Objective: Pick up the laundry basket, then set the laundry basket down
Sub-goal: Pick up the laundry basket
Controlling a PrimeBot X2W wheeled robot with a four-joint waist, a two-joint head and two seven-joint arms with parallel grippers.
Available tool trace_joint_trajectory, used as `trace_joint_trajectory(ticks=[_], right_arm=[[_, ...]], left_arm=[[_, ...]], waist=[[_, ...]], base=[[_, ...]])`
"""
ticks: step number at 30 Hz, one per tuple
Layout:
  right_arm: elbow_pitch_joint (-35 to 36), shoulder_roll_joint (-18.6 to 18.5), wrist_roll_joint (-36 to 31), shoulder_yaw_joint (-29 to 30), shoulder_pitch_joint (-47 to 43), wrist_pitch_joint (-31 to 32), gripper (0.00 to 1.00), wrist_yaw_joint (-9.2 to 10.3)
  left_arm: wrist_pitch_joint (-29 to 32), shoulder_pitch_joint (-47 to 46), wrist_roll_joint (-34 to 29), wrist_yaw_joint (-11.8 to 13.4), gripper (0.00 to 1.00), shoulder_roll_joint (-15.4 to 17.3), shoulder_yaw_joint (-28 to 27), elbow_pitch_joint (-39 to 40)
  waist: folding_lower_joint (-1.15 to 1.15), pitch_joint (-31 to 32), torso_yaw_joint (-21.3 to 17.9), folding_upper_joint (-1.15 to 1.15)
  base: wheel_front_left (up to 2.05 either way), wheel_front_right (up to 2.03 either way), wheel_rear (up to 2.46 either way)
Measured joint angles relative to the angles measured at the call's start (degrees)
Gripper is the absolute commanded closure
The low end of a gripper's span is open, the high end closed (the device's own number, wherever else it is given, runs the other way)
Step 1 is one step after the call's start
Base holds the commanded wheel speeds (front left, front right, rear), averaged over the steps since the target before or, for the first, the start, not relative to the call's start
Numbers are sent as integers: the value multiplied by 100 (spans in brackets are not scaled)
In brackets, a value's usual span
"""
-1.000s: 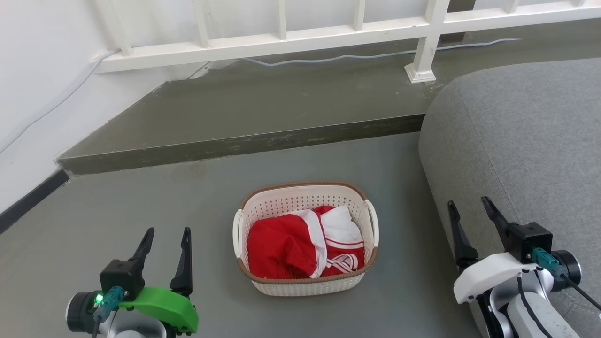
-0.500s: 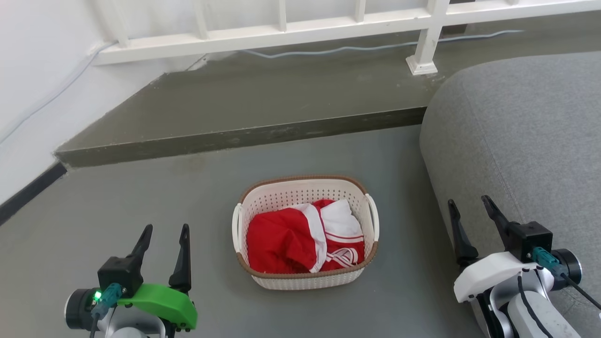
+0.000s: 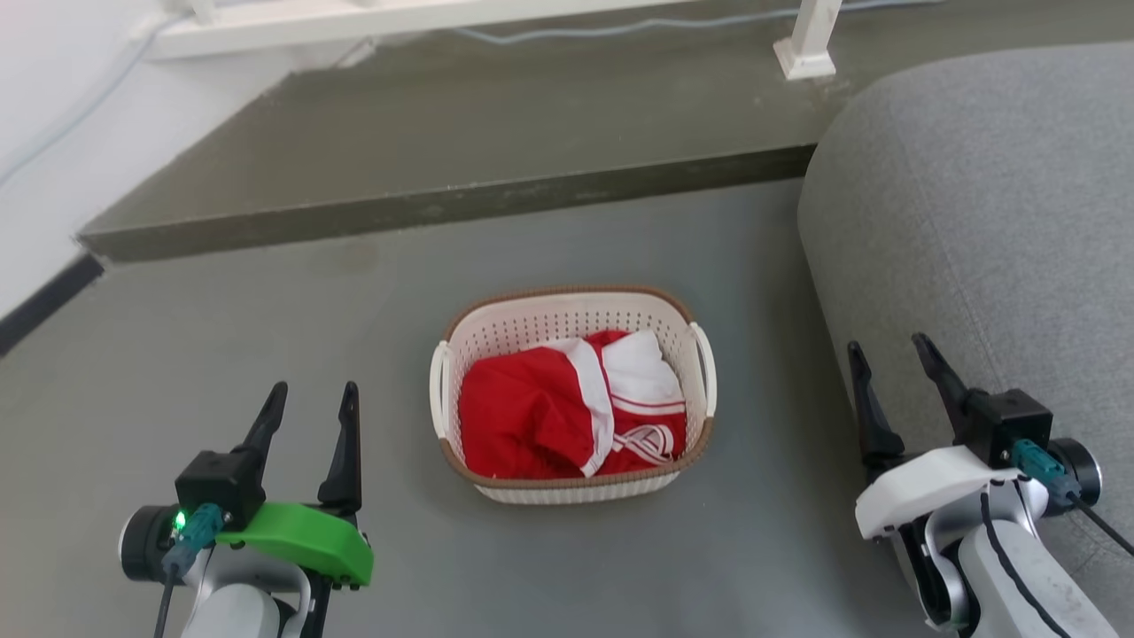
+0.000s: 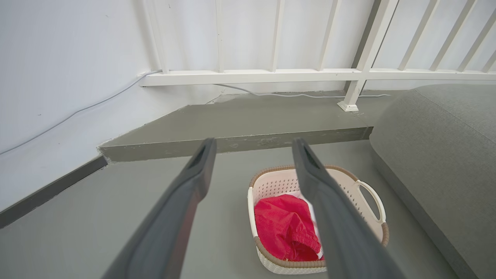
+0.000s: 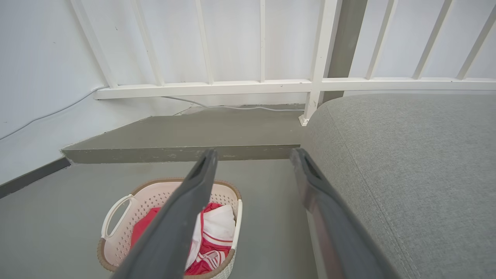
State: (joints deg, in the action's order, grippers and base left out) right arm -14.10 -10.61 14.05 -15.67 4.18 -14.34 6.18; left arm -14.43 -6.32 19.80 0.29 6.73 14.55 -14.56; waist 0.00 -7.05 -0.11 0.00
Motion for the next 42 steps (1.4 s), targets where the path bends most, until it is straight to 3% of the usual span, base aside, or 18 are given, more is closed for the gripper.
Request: trace_joint_trajectory(ticks=[42], right_arm=[[371, 436, -211, 110, 1640, -9, 0, 47]], left_arm=[[2, -1680, 77, -290, 0, 69, -220, 107]], waist=[[0, -2938, -269, 0]], base=[[0, 0, 0]])
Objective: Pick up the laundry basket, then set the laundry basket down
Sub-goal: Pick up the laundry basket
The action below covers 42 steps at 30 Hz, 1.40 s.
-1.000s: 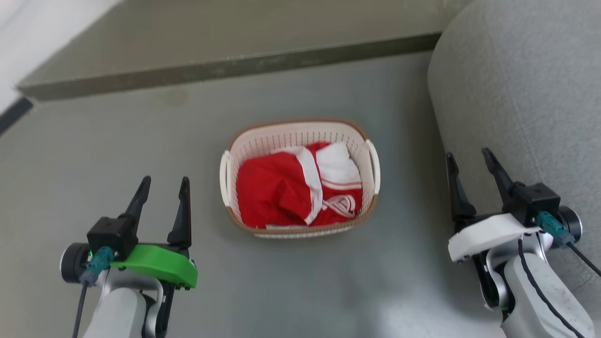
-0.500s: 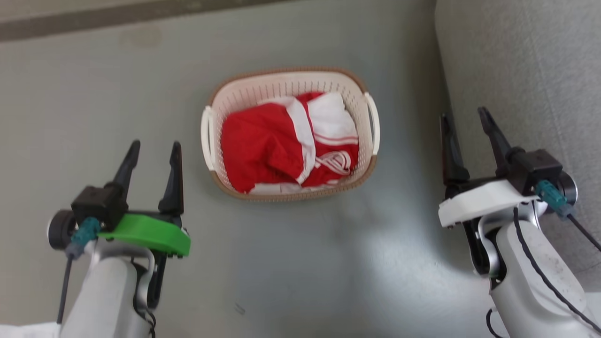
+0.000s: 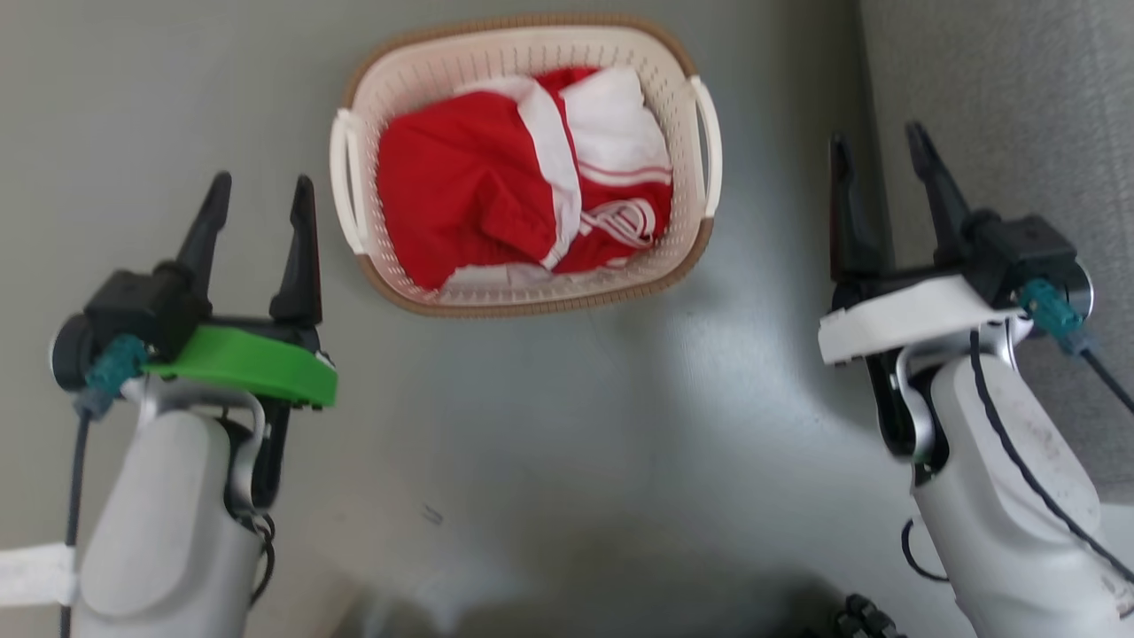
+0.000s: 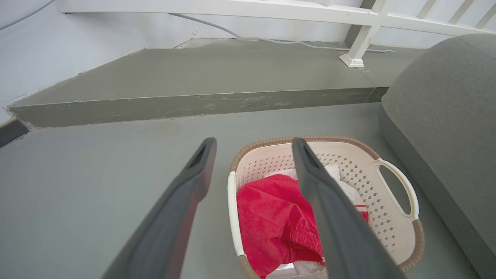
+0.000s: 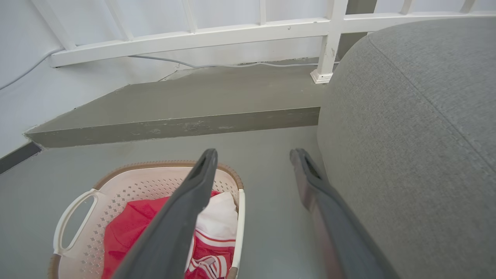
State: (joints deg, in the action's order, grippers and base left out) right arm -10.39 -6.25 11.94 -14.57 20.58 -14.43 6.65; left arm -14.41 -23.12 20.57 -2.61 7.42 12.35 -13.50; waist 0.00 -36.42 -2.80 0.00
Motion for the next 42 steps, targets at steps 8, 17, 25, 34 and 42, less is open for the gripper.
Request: trace_joint_trajectory(ticks=[8, 17, 25, 34, 42], right_arm=[[-303, 78, 4, 35, 525, -13, 0, 1], [-1146, 175, 180, -89, 1066, -5, 0, -81], [-1965, 225, 285, -225, 1756, 186, 0, -213], [-2732, 263, 491, -504, 2454, 530, 0, -414], [-3126, 266, 701, -823, 2965, 702, 0, -535]], left_arm=[[26, -545, 10, -100, 0, 92, 0, -275], [358, -1005, 70, -250, 0, 153, 63, -1101], [894, -1687, 419, -366, 0, 86, 158, -1817], [1440, -2366, 676, -397, 0, 77, 156, -2459], [1764, -2816, 794, -444, 0, 169, 146, -2878]], waist=[[0, -582, -60, 0], [0, -1020, -131, 0], [0, -1271, -168, 0], [0, -1523, -183, 0], [0, -1748, -237, 0]], base=[[0, 0, 0], [0, 0, 0], [0, 0, 0], [0, 0, 0], [0, 0, 0]])
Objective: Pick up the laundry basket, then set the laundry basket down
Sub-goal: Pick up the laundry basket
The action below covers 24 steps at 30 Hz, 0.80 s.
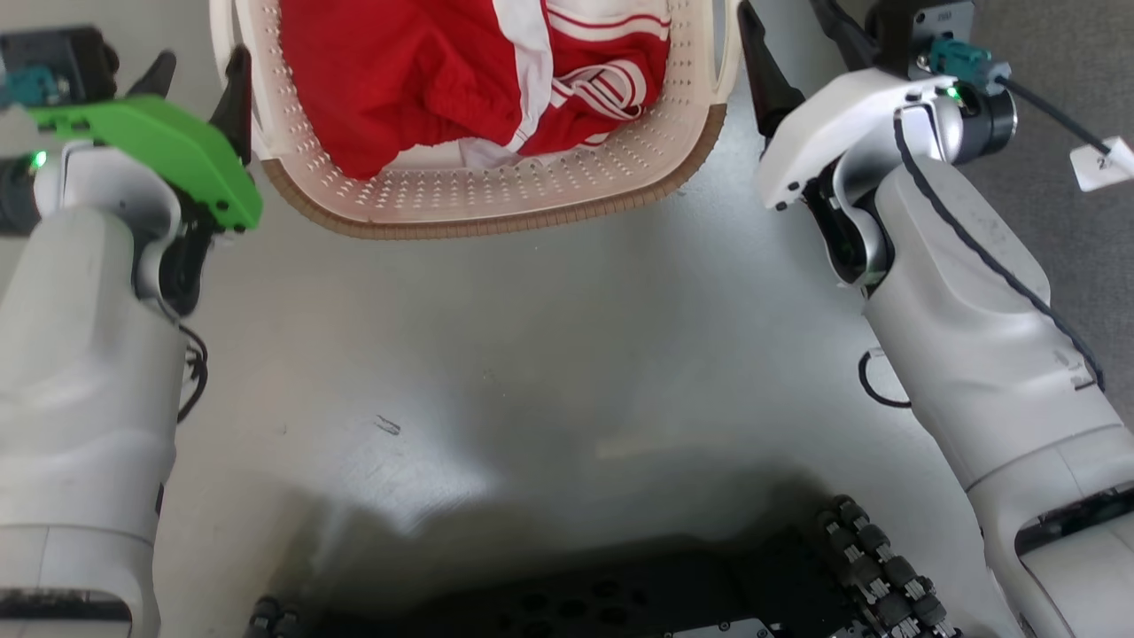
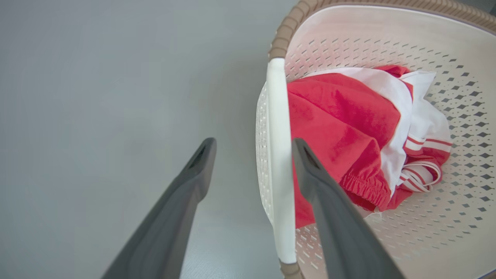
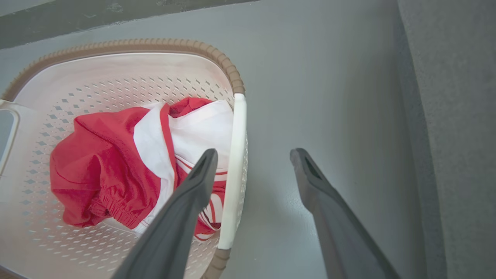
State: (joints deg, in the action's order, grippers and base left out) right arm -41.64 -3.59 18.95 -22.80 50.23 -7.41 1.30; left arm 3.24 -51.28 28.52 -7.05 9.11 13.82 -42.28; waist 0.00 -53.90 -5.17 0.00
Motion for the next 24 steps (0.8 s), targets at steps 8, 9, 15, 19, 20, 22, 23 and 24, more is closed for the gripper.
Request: trace_joint_trajectory(ticks=[8, 9, 15, 19, 20, 22, 23, 24], right_arm=[[-323, -2, 475, -389, 336, 250, 0, -80], [-358, -5, 534, -447, 386, 303, 0, -98], [-606, -5, 771, -647, 588, 546, 0, -130], [-723, -5, 982, -786, 670, 632, 0, -130], [-739, -7, 1013, -802, 706, 654, 0, -129], [-779, -9, 1050, -842, 782, 656, 76, -121], [-797, -9, 1080, -865, 824, 665, 100, -120], [-815, -9, 1125, -883, 857, 679, 100, -119]], left_arm=[[198, -346, 41, -7, 0, -45, 170, -364], [209, -375, 42, -7, 0, -45, 183, -411], [288, -571, 116, -9, 0, -122, 307, -654], [302, -619, 170, -9, 0, -149, 428, -759], [302, -643, 196, -9, 4, -162, 456, -781], [302, -694, 218, -9, 100, -192, 480, -835], [302, -722, 235, -9, 100, -208, 481, -876], [292, -742, 250, -25, 100, -222, 485, -896]], waist=[[0, -217, 22, 0], [0, -242, 28, 0], [0, -362, 73, 0], [0, -397, 108, 0], [0, -402, 115, 0], [0, -412, 128, 0], [0, -416, 135, 0], [0, -420, 141, 0]], base=[[0, 0, 0], [0, 0, 0], [0, 0, 0], [0, 0, 0], [0, 0, 0], [0, 0, 0], [0, 0, 0], [0, 0, 0]])
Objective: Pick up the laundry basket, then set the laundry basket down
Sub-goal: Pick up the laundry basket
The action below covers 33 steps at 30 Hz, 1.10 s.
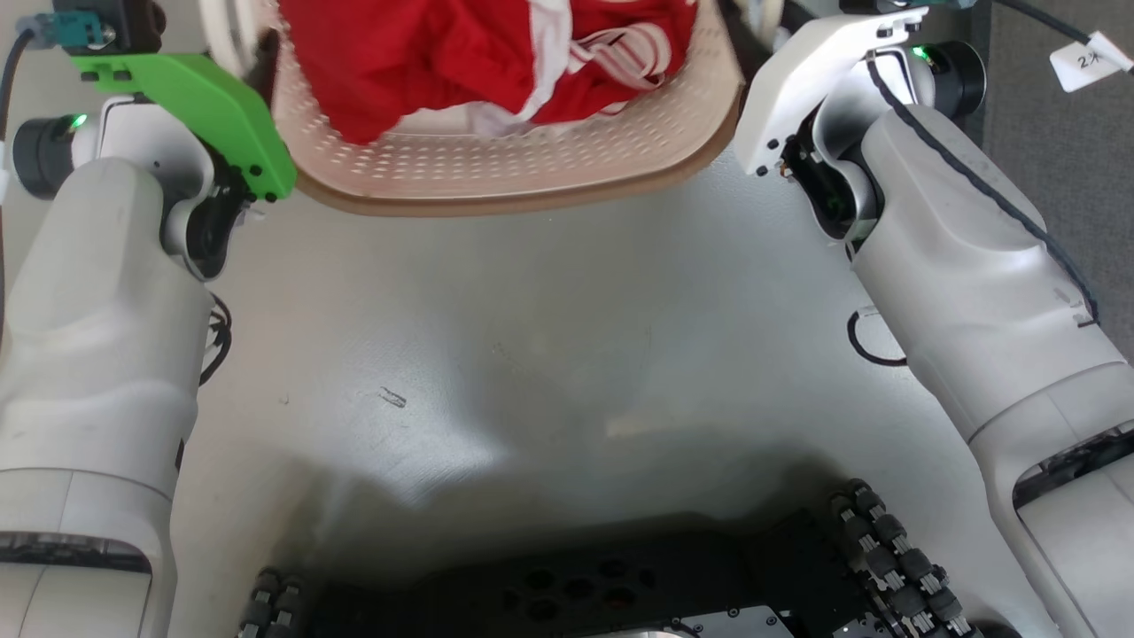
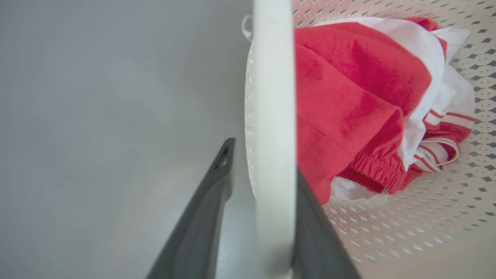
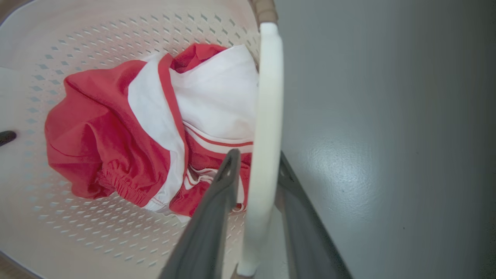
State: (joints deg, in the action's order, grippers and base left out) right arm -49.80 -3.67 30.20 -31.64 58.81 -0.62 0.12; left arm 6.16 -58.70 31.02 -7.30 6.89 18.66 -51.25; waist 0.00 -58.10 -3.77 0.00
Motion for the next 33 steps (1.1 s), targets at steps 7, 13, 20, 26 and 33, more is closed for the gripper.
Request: trace_joint_trajectory(ticks=[7, 13, 20, 26, 33], right_arm=[[-135, 26, 190, -140, 127, 43, 100, 4], [-323, 36, 267, -305, 196, -20, 100, 7], [-532, 52, 402, -434, 180, -174, 100, 46], [-682, 66, 491, -497, 141, -245, 100, 45], [-891, 120, 627, -621, -124, -312, 100, 22]], left_arm=[[-121, -125, 58, -26, 100, -44, 26, -160], [-243, -152, 168, -26, 100, -85, 120, -372], [-328, -145, 311, -26, 100, -174, 179, -623], [-398, -88, 401, -26, 100, -264, 185, -840], [-421, 171, 471, -26, 100, -376, 212, -1181]], waist=[[0, -6, 28, 0], [0, 51, 42, 0], [0, 247, 57, 0], [0, 442, 71, 0], [0, 793, 91, 0]], base=[[0, 0, 0], [0, 0, 0], [0, 0, 0], [0, 0, 0], [0, 0, 0]])
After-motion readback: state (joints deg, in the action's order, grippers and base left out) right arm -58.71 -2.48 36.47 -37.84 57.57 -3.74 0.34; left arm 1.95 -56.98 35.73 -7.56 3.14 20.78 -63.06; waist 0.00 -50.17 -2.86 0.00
